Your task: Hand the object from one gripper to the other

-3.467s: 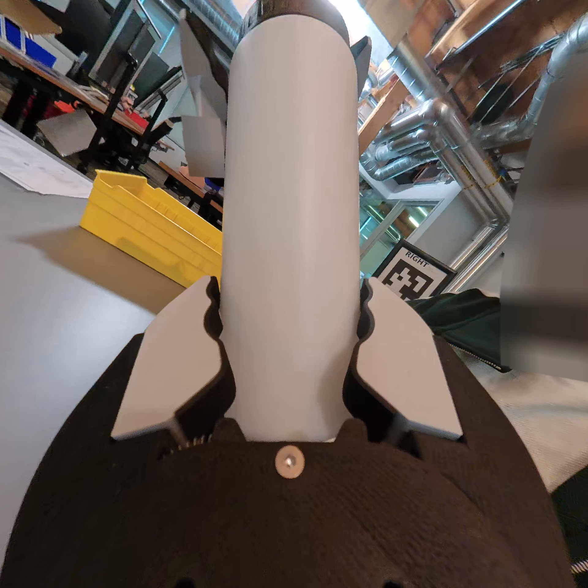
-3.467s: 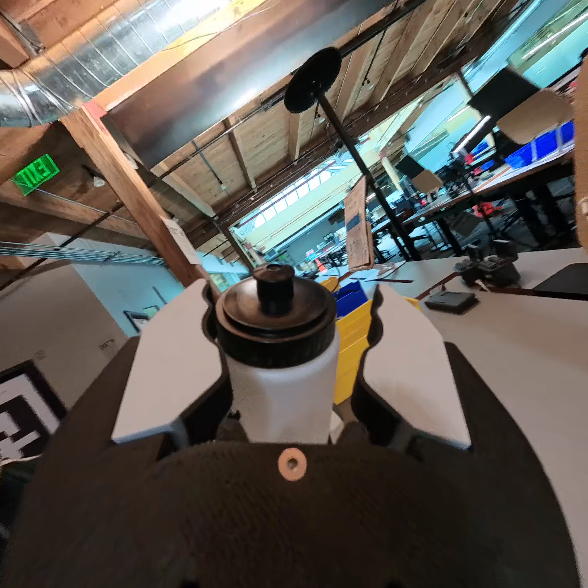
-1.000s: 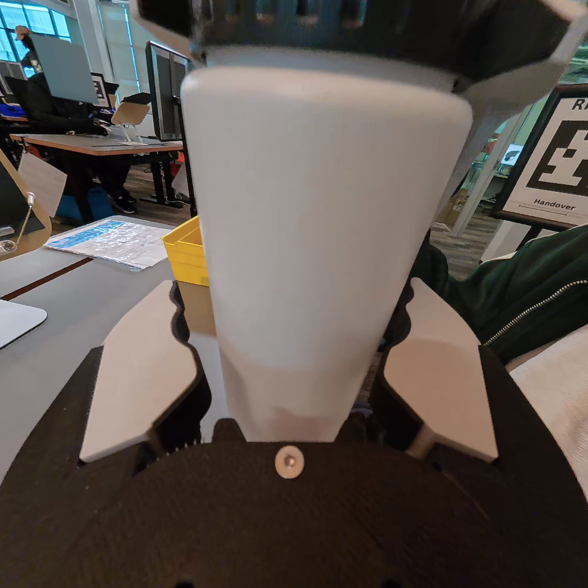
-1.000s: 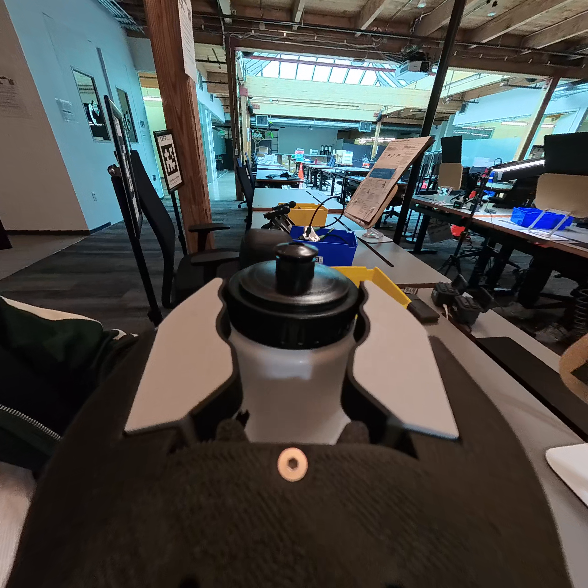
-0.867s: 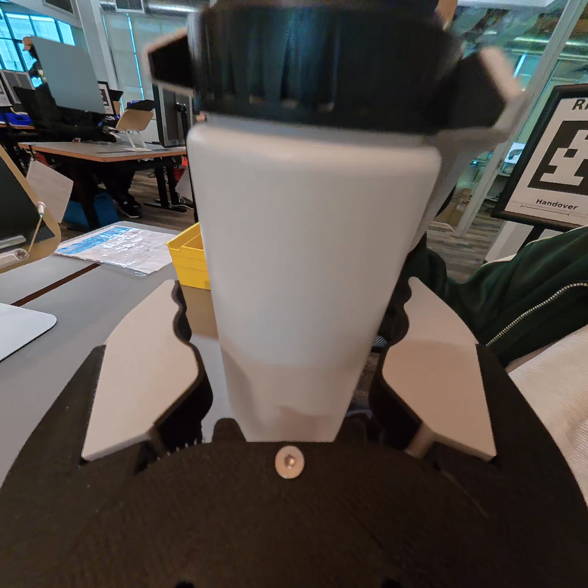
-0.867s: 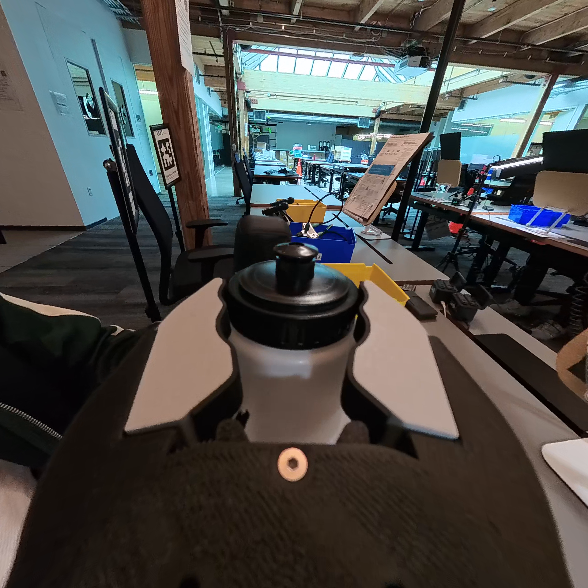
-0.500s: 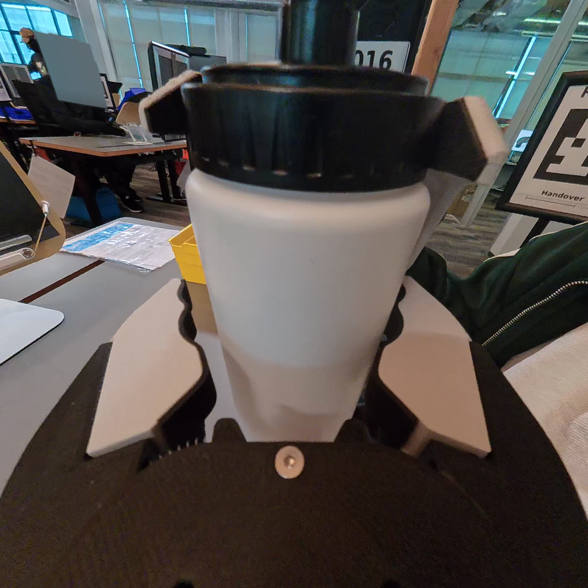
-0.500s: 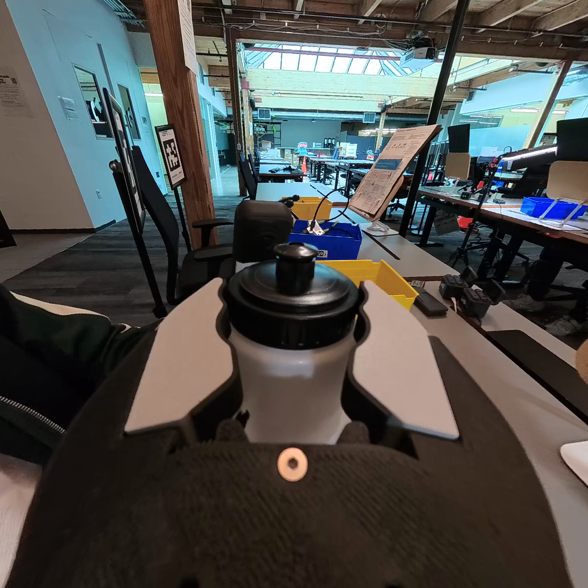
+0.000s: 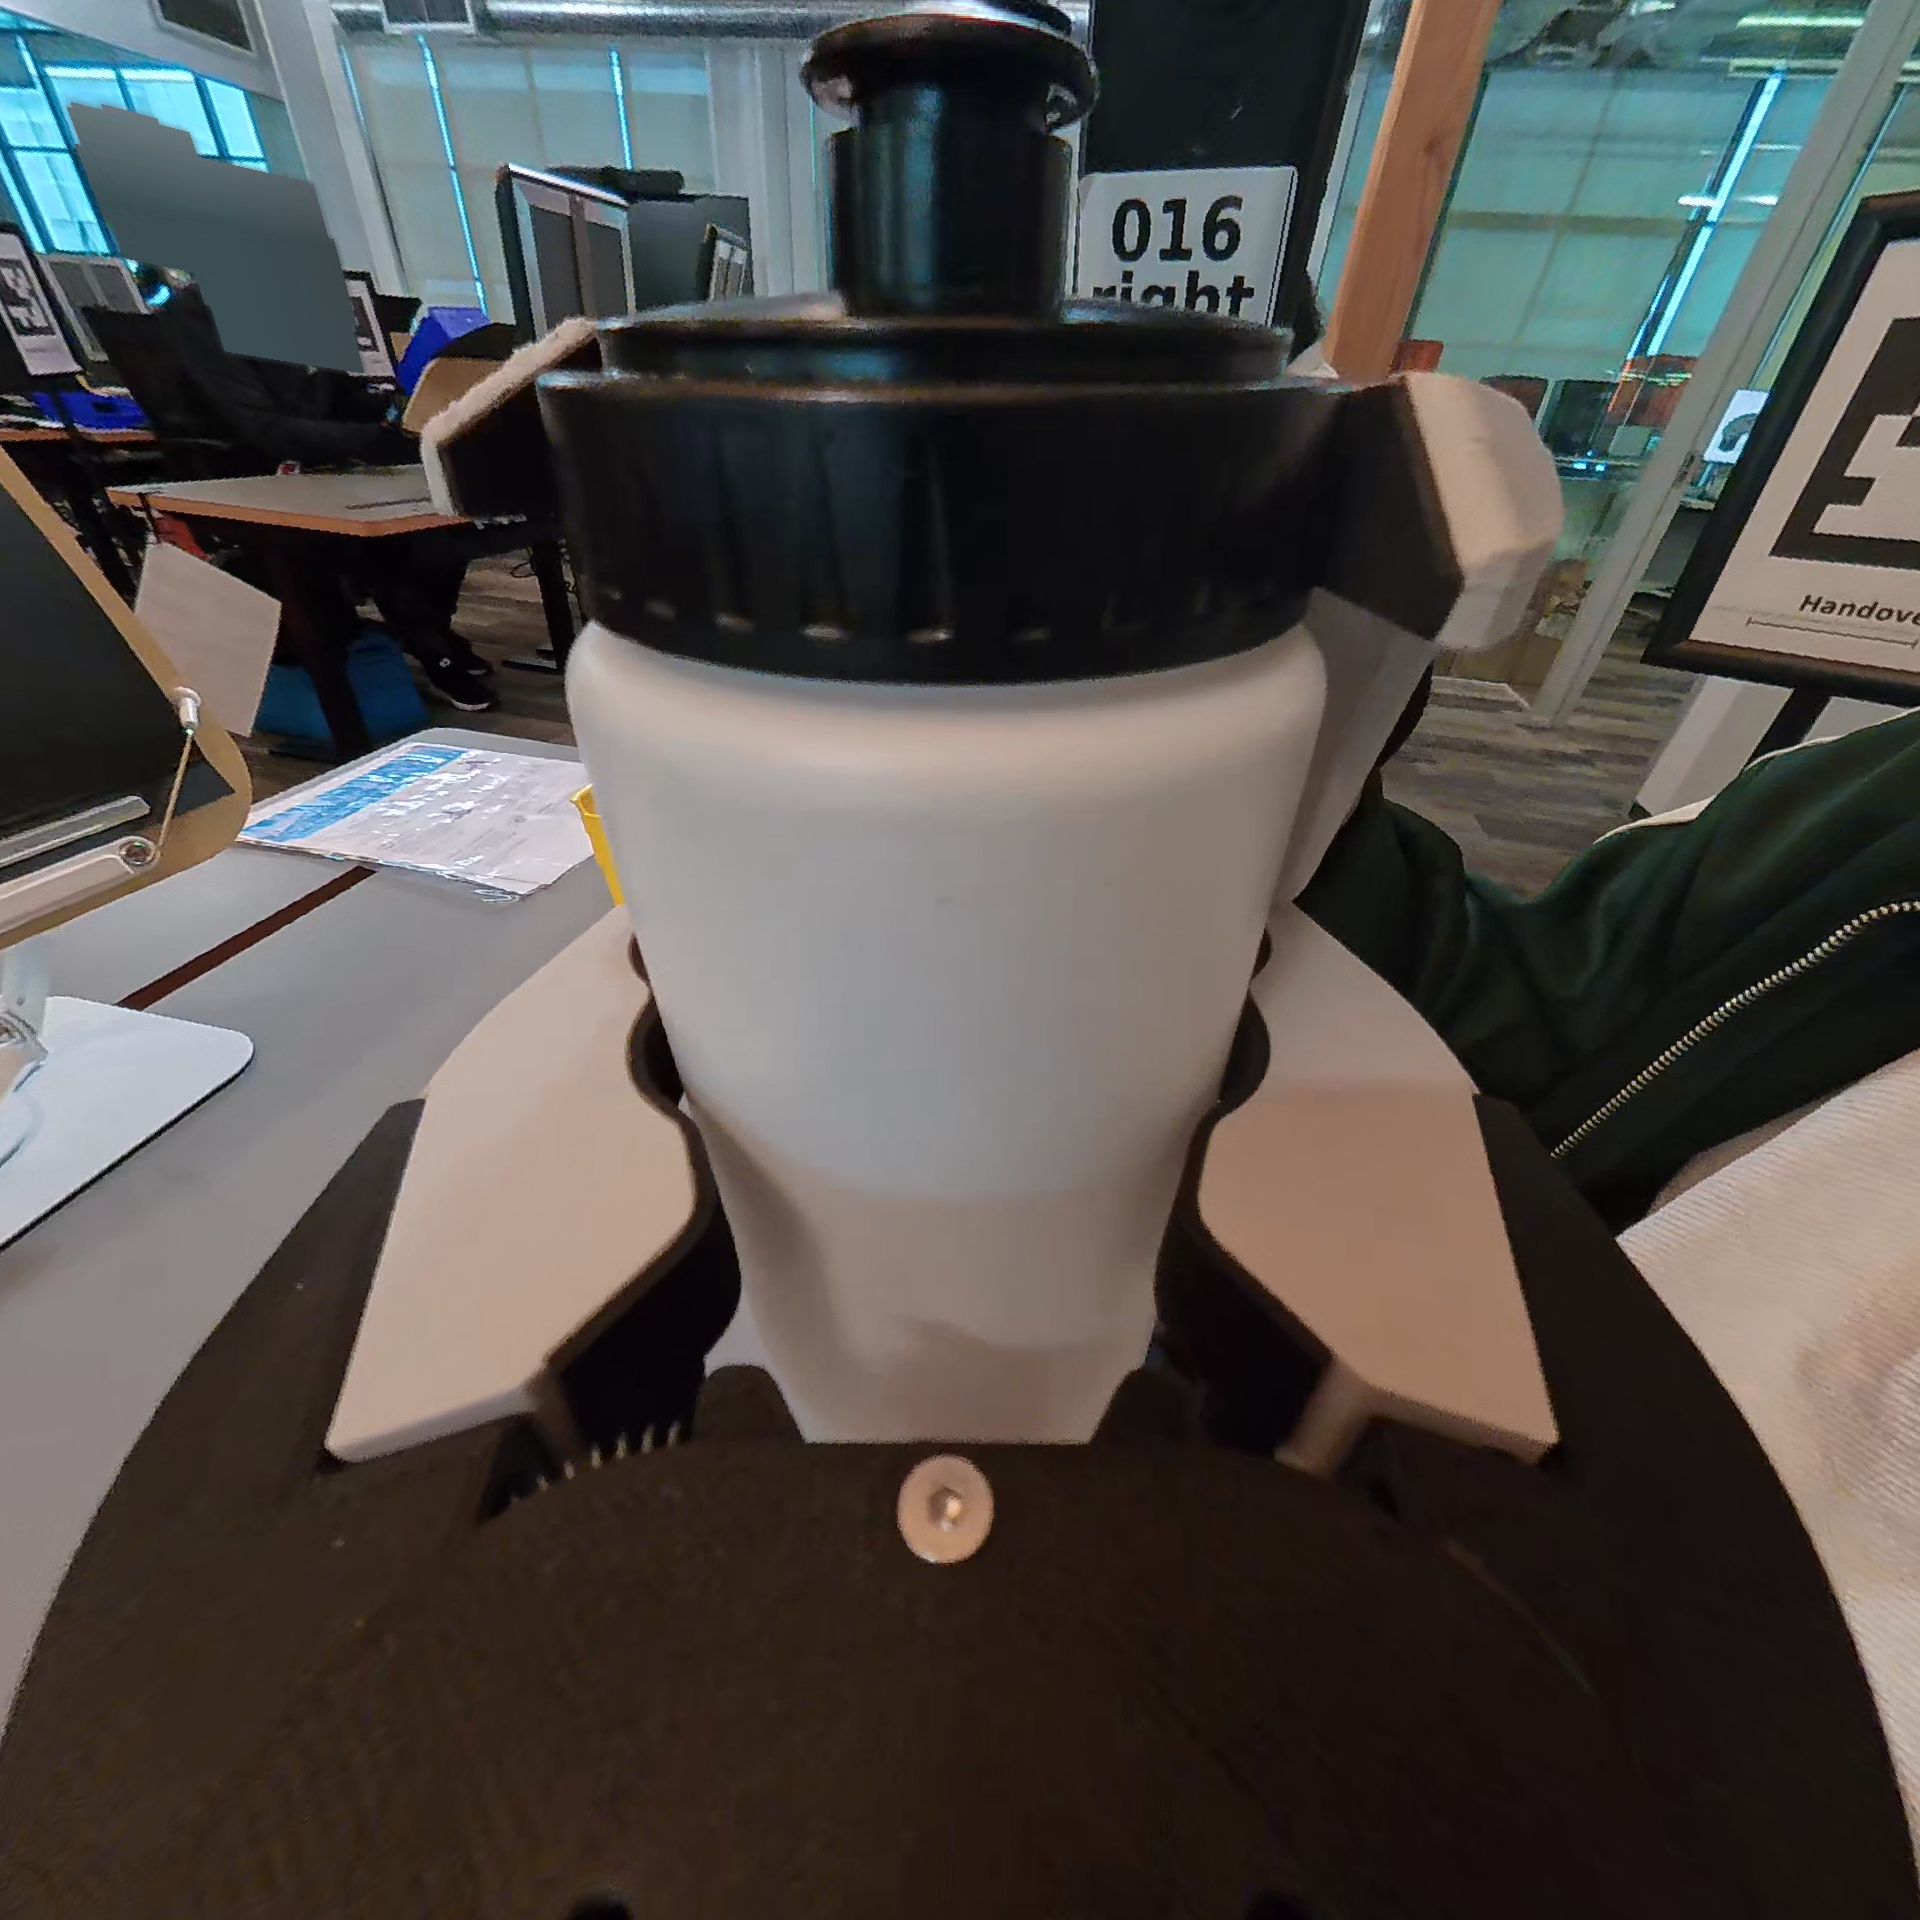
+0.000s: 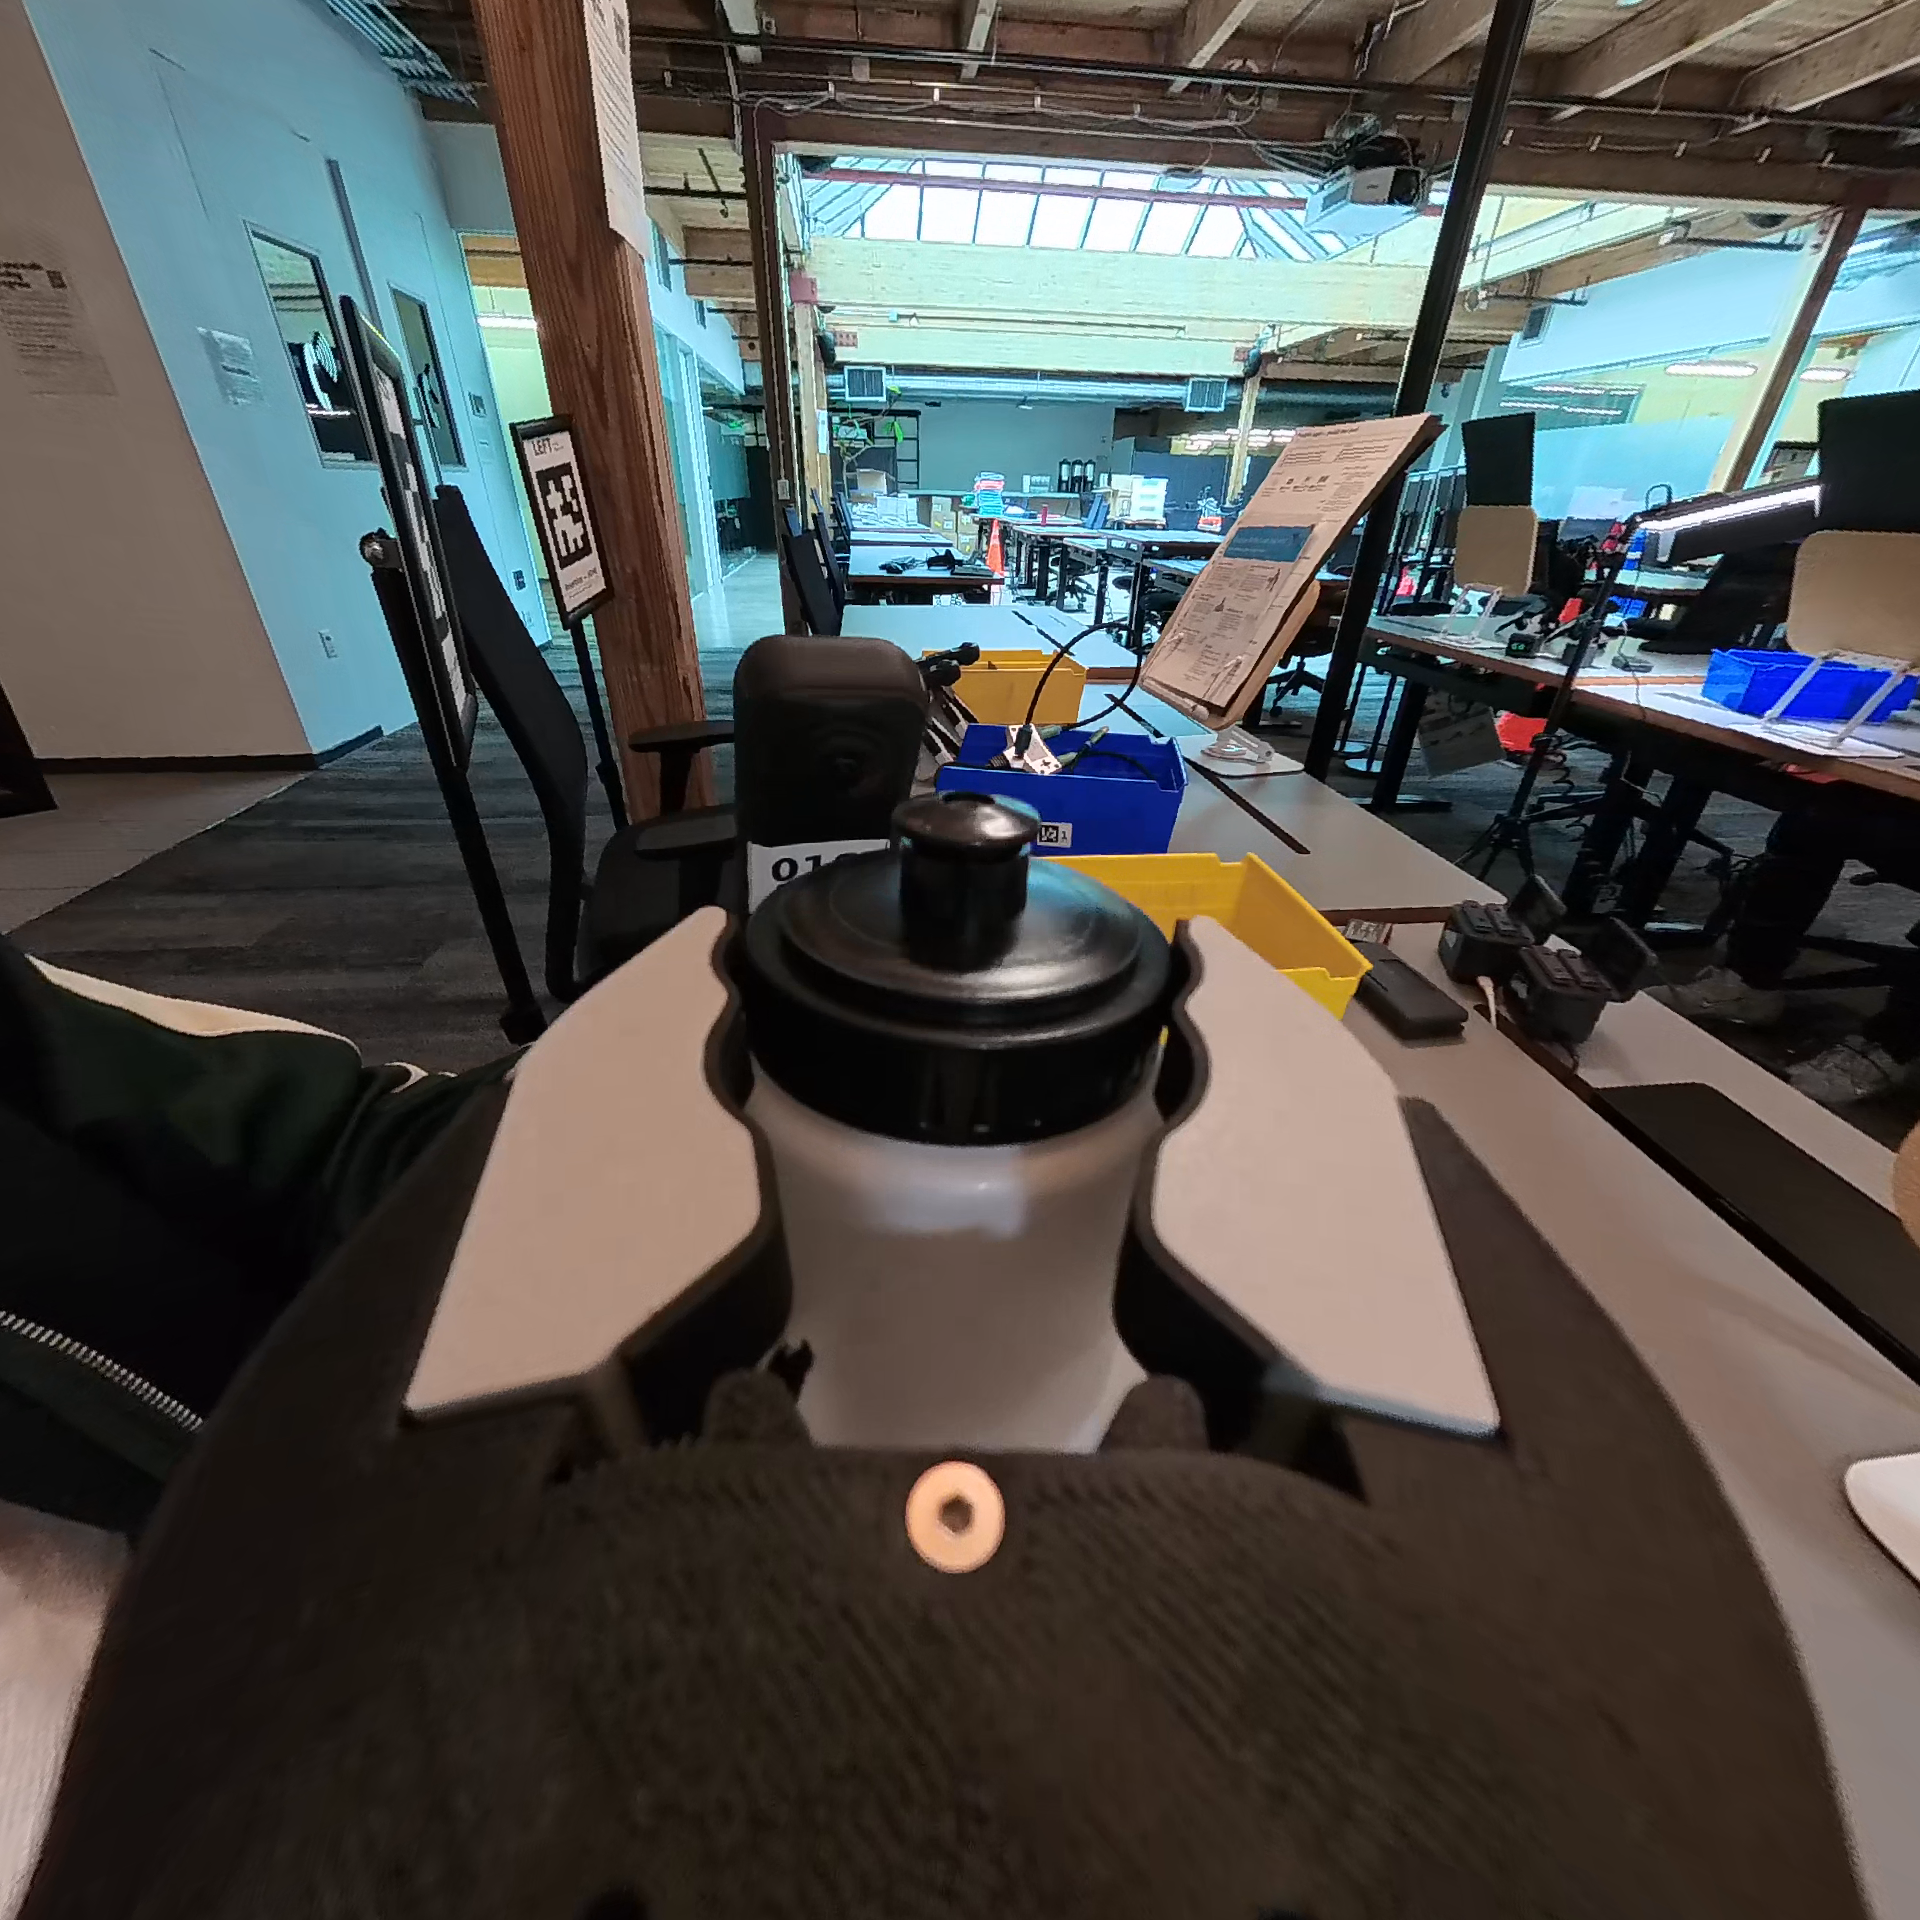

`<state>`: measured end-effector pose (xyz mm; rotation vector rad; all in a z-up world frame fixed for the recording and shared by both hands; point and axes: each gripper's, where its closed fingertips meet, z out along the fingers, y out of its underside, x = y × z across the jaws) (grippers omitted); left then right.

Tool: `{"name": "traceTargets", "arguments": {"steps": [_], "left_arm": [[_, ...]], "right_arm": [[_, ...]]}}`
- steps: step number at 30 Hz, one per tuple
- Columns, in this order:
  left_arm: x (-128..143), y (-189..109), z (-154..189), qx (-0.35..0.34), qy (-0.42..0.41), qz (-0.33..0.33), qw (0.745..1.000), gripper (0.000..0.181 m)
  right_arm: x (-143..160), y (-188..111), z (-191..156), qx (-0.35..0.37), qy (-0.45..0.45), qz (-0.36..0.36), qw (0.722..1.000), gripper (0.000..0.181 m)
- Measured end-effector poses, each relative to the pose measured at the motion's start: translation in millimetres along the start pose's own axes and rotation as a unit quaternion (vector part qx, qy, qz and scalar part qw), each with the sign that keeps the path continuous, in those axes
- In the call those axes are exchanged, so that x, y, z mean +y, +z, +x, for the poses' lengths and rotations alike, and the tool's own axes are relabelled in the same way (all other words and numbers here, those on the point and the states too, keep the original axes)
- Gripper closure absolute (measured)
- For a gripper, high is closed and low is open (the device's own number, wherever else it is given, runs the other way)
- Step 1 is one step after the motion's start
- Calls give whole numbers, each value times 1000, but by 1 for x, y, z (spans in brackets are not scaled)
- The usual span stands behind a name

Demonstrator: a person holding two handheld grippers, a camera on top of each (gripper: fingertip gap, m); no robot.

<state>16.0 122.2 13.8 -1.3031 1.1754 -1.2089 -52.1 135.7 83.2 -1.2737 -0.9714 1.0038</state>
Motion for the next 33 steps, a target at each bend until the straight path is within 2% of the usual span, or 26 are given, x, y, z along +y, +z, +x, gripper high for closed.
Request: {"name": "traceTargets", "arguments": {"steps": [10,15,20,23,27,30,33], "left_arm": [[-2,1,-1,-13,6,7,1000,77],[-3,-2,-4,-18,5,7,1000,77],[-14,-18,-13,-34,0,21,999,78],[-26,-36,-23,-54,-2,39,998,78],[-43,-63,-34,-83,-3,62,995,77],[-54,-81,-40,-104,2,73,992,78],[-60,-95,-42,-120,7,77,990,78]], "right_arm": [[-3,-1,-1,-1,4,4,1000,103],[-15,-11,5,16,-10,23,1000,91],[-32,-33,18,47,-39,54,997,84],[-33,-42,29,63,-47,62,995,82],[-4,-26,40,53,-40,30,997,68],[36,0,39,25,-18,-14,999,59],[65,28,31,-1,15,-11,1000,59]]}}
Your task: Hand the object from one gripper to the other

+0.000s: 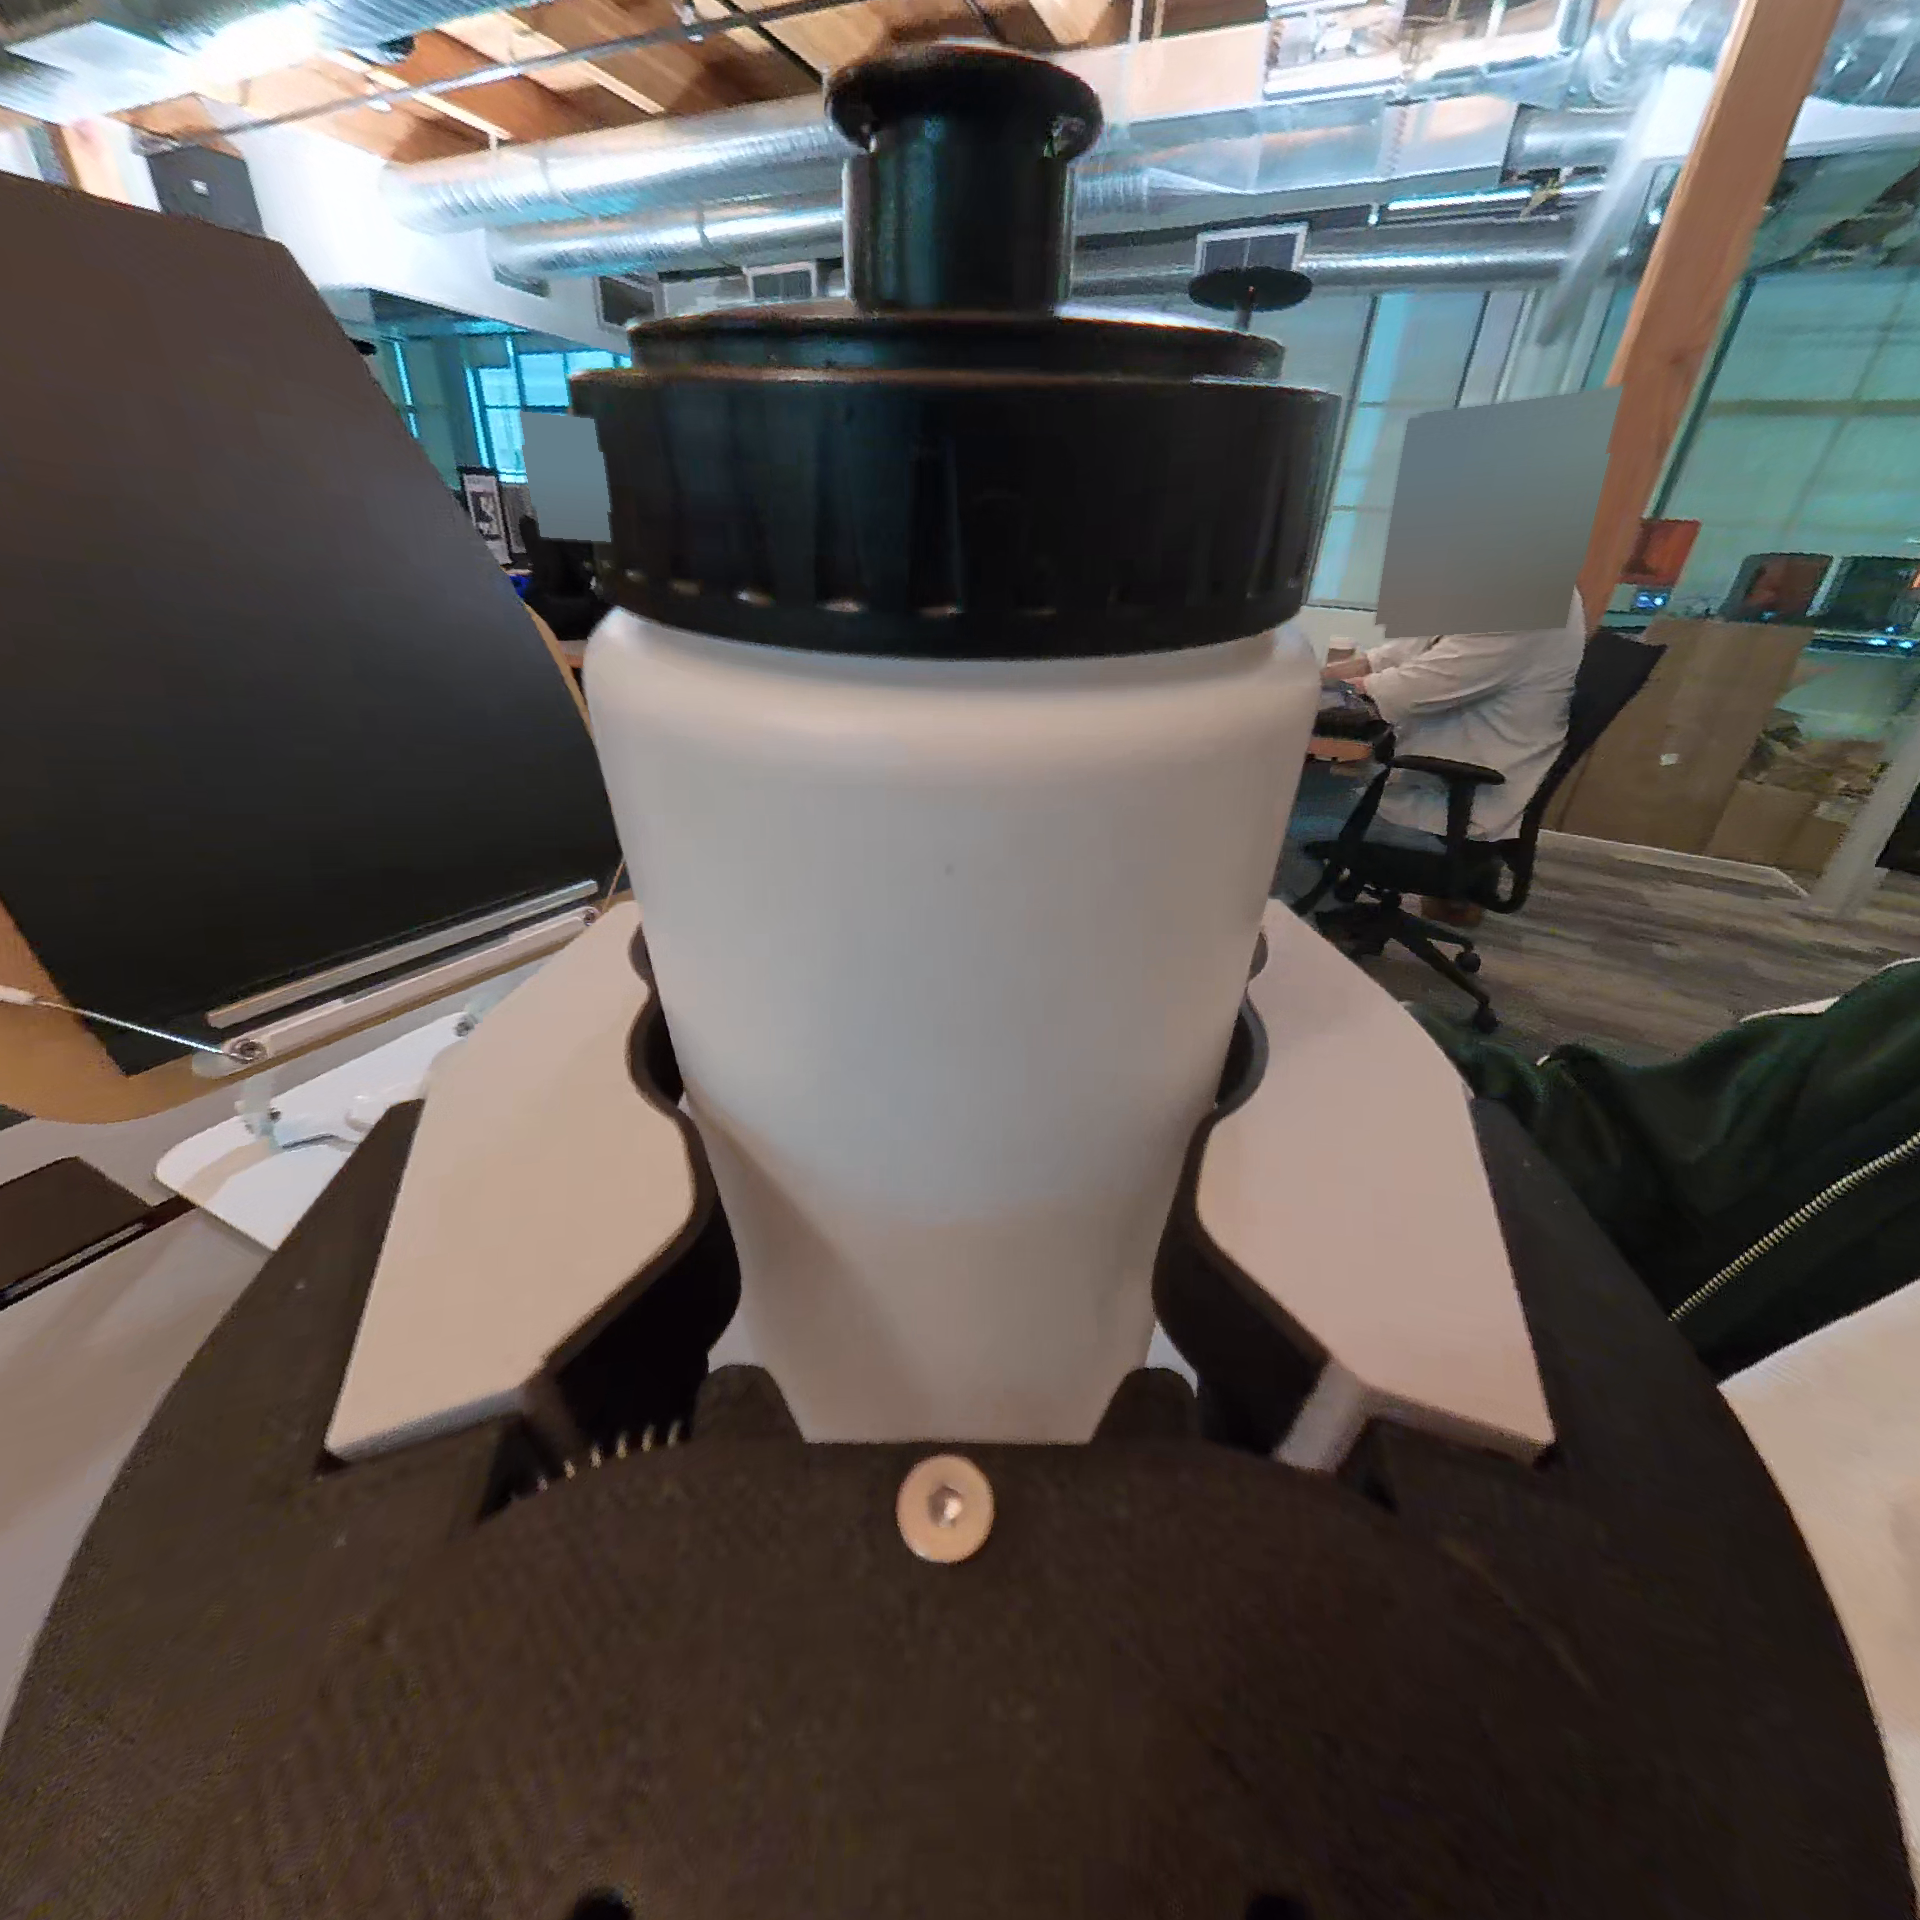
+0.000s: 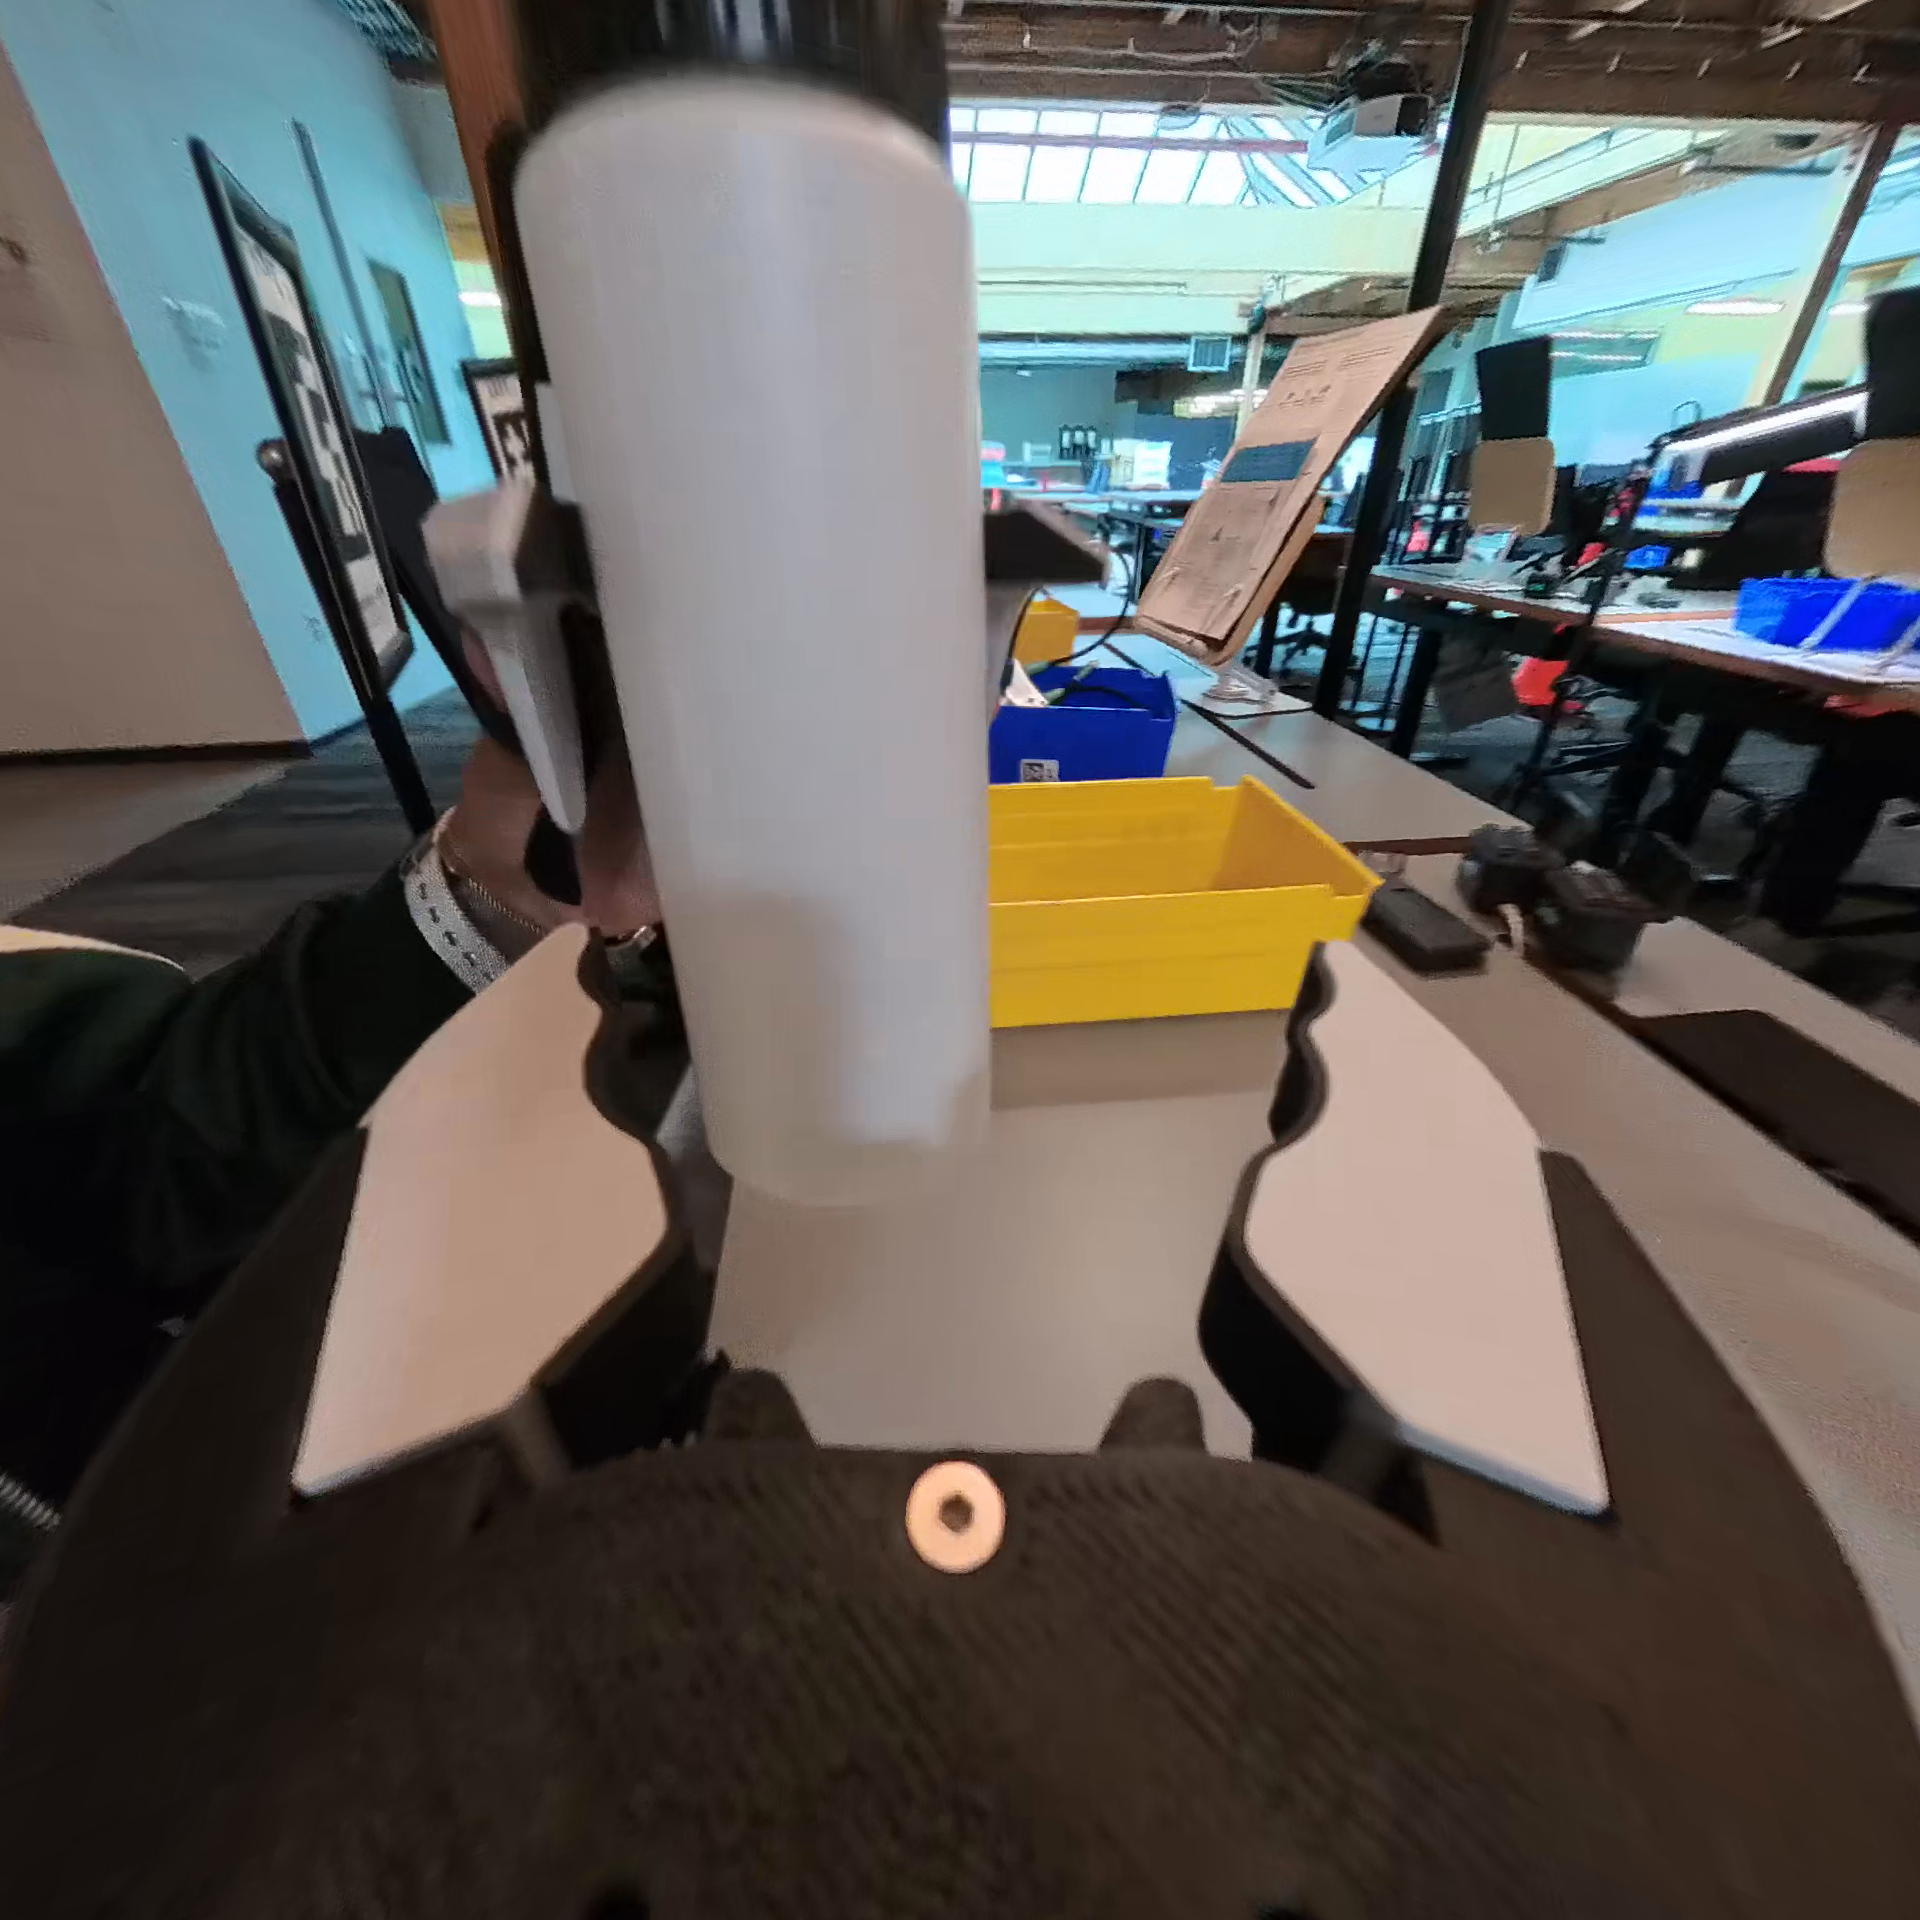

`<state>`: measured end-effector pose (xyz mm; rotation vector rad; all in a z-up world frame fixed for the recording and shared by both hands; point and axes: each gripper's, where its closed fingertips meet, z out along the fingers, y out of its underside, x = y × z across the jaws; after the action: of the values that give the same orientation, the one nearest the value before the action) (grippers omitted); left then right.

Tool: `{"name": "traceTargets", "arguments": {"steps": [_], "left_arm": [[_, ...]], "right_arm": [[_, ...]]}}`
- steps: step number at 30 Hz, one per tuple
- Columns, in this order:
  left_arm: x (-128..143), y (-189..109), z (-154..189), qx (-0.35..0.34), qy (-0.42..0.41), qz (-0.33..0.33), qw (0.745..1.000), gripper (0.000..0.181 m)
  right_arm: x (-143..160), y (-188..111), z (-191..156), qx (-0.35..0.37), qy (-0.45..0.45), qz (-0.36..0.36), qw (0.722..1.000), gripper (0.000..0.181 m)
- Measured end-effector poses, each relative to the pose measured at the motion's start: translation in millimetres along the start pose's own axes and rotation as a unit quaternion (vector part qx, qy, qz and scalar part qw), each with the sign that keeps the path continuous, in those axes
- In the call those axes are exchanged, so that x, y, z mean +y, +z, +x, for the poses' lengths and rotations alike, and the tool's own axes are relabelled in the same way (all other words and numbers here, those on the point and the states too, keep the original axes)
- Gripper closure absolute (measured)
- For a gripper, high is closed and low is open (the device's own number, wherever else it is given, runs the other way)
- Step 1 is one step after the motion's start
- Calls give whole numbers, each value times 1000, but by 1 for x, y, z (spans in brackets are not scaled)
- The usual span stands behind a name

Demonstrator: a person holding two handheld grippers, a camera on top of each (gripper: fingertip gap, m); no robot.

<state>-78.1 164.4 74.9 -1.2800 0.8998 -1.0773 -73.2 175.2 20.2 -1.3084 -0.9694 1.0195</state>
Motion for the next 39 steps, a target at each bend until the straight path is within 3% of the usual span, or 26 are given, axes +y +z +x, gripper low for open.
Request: {"name": "traceTargets", "arguments": {"steps": [6,14,19,28,39], "left_arm": [[-1,-4,-1,-3,-5,-8,1000,78],[12,11,6,14,-18,-22,1000,78],[17,18,9,19,-19,-28,999,78],[25,19,11,23,-9,-55,998,77],[13,13,11,25,1,-29,999,75]], "right_arm": [[35,32,-17,-12,11,9,1000,62],[60,47,-29,-6,7,-12,1000,67],[64,47,-32,-19,27,-7,999,81],[69,49,-34,-21,35,-2,999,82],[58,40,-20,-18,81,33,996,82]]}}
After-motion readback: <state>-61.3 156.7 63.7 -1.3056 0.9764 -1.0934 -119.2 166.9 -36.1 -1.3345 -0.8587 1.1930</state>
